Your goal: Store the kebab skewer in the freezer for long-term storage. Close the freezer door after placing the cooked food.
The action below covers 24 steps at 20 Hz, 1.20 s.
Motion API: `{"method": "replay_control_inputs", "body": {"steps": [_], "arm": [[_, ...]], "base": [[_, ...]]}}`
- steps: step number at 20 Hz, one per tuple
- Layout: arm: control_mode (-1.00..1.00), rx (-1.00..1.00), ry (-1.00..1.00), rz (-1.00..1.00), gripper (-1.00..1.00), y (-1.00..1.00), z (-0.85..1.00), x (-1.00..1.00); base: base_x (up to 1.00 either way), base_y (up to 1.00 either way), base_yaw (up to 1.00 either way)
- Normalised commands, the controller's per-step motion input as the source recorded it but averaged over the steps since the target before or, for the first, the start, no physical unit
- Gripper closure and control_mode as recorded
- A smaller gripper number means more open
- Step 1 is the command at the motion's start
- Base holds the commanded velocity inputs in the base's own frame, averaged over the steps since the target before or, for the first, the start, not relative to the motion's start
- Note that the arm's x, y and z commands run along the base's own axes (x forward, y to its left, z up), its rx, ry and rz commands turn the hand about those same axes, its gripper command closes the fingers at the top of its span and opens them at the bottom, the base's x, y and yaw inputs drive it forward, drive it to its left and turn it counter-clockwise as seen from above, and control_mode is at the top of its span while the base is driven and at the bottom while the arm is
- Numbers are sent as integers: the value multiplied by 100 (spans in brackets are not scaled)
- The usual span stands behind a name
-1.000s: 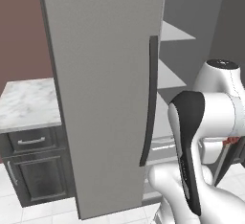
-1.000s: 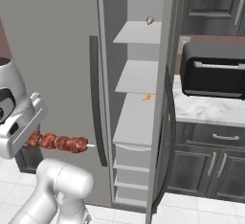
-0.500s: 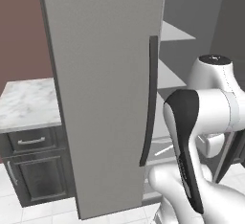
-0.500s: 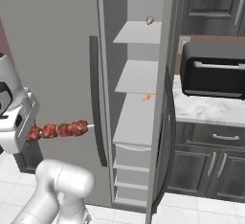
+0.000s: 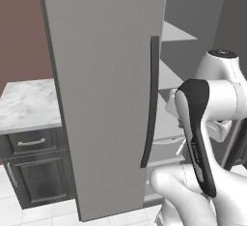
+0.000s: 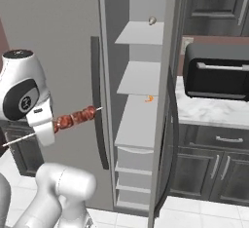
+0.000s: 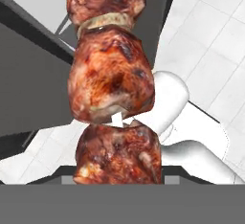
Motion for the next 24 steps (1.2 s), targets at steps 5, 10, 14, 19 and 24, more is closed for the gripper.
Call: {"method": "replay_control_inputs", "body": {"steps": [5,10,14,19,24], "arm": [[-100,-1,0,57,100,-8,0,4],[-100,-6,-1,57,100,-21,0,1],[-100,-3,0,52,100,-25,0,13],[-100,-4,-5,20,100,-36,-3,0],[-100,-2,-4,-16,100,-3,-1,9]], "base": [[0,0,0],[0,0,0],[0,0,0],[0,0,0],[0,0,0]]}}
